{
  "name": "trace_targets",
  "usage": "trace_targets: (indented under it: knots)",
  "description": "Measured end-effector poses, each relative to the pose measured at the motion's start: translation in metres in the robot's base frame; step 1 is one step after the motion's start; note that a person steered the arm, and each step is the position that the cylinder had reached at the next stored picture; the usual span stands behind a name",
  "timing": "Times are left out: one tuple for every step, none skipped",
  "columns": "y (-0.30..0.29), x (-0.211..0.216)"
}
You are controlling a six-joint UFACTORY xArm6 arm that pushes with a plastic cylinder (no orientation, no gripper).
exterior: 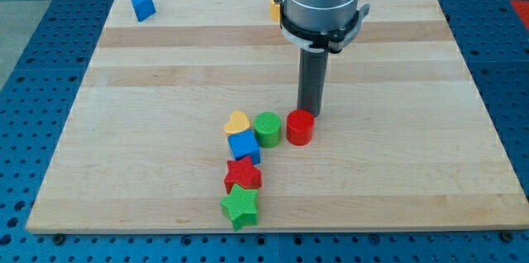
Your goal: Place the red circle to the right of green circle
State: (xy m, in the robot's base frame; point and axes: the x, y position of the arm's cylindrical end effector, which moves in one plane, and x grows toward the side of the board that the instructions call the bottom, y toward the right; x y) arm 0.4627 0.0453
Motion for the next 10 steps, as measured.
trace_targets:
  knots:
    - [0.000, -0.001]
    - [0.025, -0.003]
    - [0.033, -0.003]
    - [0.033, -0.003]
    - [0.031, -0.008]
    - [0.031, -0.026]
    - [0.031, -0.026]
    - [0.031, -0.030]
    - [0.031, -0.031]
    - [0.031, -0.033]
